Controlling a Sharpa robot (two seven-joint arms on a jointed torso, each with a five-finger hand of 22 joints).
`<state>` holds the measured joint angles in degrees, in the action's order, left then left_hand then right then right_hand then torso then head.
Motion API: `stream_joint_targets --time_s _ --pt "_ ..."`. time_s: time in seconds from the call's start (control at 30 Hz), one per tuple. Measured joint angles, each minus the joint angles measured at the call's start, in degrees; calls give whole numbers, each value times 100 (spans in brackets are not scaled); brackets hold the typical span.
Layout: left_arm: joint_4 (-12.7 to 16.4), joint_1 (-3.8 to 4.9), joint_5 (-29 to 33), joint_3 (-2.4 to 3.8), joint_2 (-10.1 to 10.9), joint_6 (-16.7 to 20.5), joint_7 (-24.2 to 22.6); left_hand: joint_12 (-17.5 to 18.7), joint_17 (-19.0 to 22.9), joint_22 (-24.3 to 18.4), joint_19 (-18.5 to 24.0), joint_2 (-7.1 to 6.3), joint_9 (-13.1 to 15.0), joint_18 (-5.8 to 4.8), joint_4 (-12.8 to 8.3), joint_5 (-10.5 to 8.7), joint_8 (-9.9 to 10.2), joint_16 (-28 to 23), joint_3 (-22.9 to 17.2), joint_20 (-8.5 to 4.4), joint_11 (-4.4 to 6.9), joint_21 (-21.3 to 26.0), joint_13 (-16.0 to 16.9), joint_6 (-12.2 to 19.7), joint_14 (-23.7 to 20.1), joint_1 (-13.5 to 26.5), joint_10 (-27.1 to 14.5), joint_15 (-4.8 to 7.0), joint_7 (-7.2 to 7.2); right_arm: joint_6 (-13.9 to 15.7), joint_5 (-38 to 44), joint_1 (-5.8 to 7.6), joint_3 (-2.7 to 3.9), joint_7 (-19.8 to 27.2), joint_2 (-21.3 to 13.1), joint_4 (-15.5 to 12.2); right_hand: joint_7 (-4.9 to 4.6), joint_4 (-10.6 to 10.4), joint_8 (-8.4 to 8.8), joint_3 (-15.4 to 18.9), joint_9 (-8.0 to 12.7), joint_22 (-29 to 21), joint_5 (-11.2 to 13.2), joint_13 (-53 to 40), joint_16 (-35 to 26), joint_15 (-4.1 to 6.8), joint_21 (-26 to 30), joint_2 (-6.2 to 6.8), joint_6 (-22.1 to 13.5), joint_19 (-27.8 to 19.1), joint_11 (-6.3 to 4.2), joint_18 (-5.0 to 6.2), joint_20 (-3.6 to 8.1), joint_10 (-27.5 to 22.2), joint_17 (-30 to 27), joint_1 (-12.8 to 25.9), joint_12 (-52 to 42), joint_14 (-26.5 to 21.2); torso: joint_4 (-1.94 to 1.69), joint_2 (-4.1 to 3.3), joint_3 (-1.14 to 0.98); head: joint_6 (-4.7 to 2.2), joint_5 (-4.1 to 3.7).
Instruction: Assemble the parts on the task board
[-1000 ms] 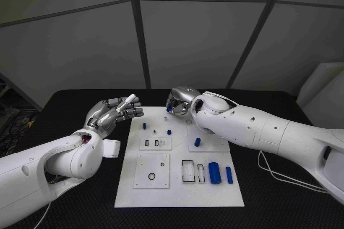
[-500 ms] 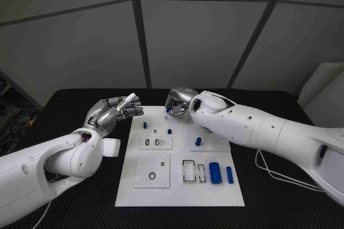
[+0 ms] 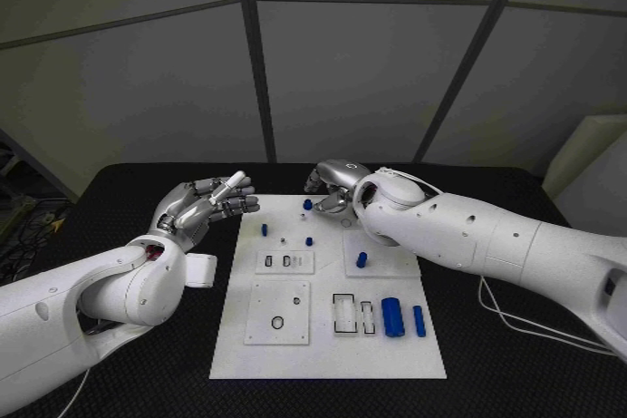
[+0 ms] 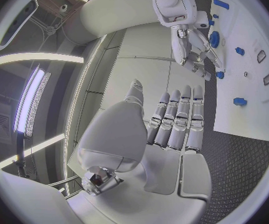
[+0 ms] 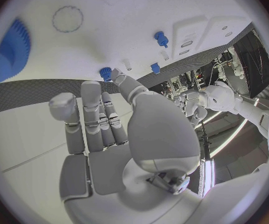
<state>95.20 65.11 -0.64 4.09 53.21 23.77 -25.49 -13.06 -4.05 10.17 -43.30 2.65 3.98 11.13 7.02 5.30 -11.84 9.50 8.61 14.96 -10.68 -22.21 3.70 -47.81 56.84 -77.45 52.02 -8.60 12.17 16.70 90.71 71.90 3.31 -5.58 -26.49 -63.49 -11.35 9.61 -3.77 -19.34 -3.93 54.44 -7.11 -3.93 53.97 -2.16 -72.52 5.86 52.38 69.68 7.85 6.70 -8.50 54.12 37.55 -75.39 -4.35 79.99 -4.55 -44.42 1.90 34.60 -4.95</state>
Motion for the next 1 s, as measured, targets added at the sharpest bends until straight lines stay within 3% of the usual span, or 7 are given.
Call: stream_joint_targets --time_s 0.17,0.27,0.5,0.67,0.73,0.87,1.0 --pt "-41 1 0 0 18 -17 2 22 7 -9 0 0 0 0 -16 0 0 -29 16 0 -21 0 0 -1 0 0 21 0 2 199 -187 0 0 -1 -701 -620 115 -190 -38 180 -9 636 0 -58 439 70 -335 58 220 433 -113 -9 60 594 548 65 -126 240 19 7 -8 -19 -8" --pt "-58 1 0 0 26 -33 3 21 7 -16 0 0 0 0 -32 0 0 -30 32 0 12 0 0 -53 0 0 54 0 10 263 -401 0 2 -15 -1065 -874 196 -445 -38 301 -9 1158 0 -133 787 155 -608 147 348 738 -221 -142 125 1077 964 269 -225 356 52 16 -16 -35 -8" --pt "-80 1 -1 0 41 -81 4 46 6 -24 0 39 0 0 -55 0 0 -30 55 0 23 0 0 -94 62 39 106 0 10 183 -865 0 3 -170 -1643 -1136 362 -1071 0 891 -3 1784 0 -460 1249 331 -936 319 346 1067 -475 -231 348 2158 1509 498 -522 406 107 26 -42 -65 17" --pt "-93 1 -2 -1 35 -106 6 47 1 -30 0 61 1 0 -71 0 0 -30 71 0 23 0 0 -94 103 16 106 1 10 24 -1028 1 3 -338 -1750 -1129 466 -1386 0 1206 1 2049 0 -959 1593 474 -1164 434 258 1323 -644 -319 470 2834 1943 208 -1091 385 118 26 -48 -84 -26" --pt "-96 1 -2 -1 30 -113 7 48 2 -30 0 61 1 0 -71 0 0 -30 71 0 23 0 0 -94 103 16 106 1 10 -50 -1064 1 3 -401 -1749 -1115 500 -1613 0 1368 0 2052 0 -1502 1842 505 -1271 455 225 1383 -683 -408 530 2870 2271 31 -1599 416 118 26 -47 -85 -38" --pt "-107 1 -2 -2 15 -126 9 47 2 -34 0 61 1 0 -71 0 0 -30 71 0 24 0 0 -93 103 16 107 1 10 -212 -1117 1 3 -535 -1697 -1052 532 -2226 0 1584 1 2052 0 -4175 2343 525 -1429 489 186 1410 -623 -419 512 2682 2957 -297 -4127 395 110 26 -43 -69 -52" --pt "-120 1 -2 -2 4 -132 10 48 2 -35 0 61 1 0 -71 0 0 -54 71 0 24 0 0 -93 103 16 146 0 10 -328 -1137 1 3 -633 -1585 -986 504 -2520 0 1628 0 2051 -33 -5819 2695 523 -1533 525 158 1430 -619 -497 492 2710 3513 -405 -5738 398 101 24 -36 -57 -59"
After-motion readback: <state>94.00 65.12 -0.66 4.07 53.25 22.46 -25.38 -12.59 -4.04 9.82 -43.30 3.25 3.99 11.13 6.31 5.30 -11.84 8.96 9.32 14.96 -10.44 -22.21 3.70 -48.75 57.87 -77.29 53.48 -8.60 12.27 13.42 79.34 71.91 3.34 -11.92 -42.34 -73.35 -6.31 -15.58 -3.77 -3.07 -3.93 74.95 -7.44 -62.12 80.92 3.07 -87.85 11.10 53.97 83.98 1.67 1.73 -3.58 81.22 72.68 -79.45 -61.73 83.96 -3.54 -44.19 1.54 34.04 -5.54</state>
